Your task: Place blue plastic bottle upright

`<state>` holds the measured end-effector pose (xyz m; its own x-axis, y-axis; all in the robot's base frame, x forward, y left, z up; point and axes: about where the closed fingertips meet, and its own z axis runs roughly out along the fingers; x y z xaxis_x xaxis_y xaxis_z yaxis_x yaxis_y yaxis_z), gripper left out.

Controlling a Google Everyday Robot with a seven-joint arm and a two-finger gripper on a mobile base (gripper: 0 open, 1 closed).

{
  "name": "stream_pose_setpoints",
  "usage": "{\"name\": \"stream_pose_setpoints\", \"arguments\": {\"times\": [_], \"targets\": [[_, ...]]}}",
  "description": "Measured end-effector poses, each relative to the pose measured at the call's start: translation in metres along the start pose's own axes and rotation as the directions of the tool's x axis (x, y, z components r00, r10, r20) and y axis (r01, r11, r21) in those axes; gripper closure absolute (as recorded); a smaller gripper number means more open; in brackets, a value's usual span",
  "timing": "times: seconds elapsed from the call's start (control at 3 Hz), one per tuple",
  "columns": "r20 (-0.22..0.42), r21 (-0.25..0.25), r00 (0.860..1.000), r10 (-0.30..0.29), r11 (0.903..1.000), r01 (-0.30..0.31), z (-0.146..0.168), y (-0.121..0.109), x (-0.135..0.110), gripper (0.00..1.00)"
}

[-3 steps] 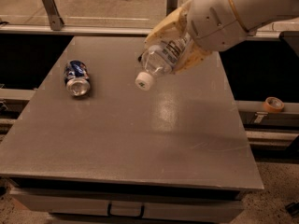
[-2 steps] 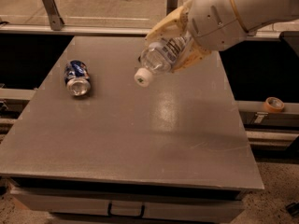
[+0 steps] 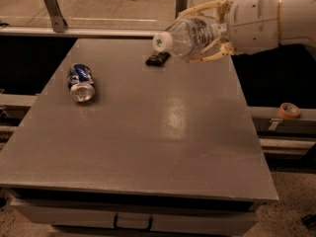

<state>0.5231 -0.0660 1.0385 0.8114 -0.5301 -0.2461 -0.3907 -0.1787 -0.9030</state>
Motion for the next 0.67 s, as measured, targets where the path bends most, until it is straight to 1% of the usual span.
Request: {"name": "stream_pose_setpoints", "arguments": {"times": [0.33, 0.67], "targets": [[0.018, 0.203, 0.955, 0.297, 0.9338, -0.295, -0.0087, -0.0098, 0.0012, 1.00], [0.018, 0.212, 0.958, 0.287, 0.9352, -0.284, -0.0092, -0.0162, 0.0000, 1.00]]}}
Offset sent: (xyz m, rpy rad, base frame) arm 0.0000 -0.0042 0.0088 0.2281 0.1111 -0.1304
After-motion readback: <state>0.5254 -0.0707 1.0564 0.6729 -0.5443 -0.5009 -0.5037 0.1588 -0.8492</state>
